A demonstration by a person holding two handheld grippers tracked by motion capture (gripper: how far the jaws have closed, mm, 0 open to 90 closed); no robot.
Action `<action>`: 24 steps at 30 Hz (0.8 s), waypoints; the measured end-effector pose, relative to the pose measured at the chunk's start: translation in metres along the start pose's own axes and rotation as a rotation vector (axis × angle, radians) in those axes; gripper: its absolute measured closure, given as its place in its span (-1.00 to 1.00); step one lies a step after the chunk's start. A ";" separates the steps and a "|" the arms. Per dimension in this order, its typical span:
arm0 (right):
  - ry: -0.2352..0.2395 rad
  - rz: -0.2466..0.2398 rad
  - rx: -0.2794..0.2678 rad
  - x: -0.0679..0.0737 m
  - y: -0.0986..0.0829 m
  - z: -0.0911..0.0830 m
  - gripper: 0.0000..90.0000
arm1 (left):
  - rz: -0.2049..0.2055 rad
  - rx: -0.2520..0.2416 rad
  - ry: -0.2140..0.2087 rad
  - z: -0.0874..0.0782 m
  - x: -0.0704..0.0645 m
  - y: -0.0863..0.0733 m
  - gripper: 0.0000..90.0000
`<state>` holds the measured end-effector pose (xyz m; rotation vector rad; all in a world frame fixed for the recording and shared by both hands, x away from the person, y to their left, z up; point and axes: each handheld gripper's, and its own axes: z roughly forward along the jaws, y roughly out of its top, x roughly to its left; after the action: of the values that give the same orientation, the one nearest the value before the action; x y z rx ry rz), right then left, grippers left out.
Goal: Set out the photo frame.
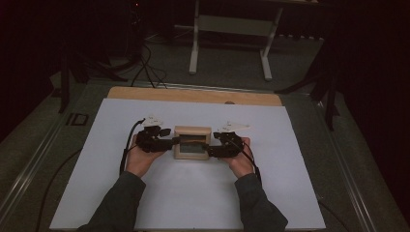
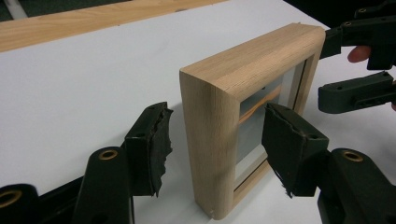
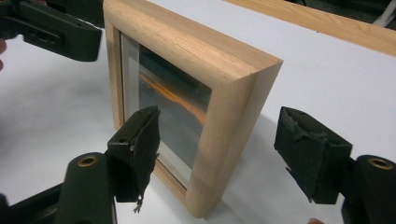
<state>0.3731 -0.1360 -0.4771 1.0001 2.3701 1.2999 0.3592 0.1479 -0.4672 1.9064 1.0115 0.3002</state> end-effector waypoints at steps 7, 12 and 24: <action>-0.006 -0.009 0.011 -0.001 -0.001 -0.006 -0.37 | 0.016 0.018 0.014 -0.011 -0.002 -0.003 -0.07; -0.012 -0.030 0.028 0.001 -0.003 -0.012 -0.38 | 0.017 0.025 0.015 -0.018 -0.003 -0.009 -0.07; -0.021 -0.040 0.023 -0.002 -0.009 -0.030 -0.38 | 0.033 0.033 0.044 -0.039 -0.001 -0.023 -0.07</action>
<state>0.3553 -0.1599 -0.4676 0.9633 2.3820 1.2456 0.3245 0.1760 -0.4646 1.9553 1.0201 0.3484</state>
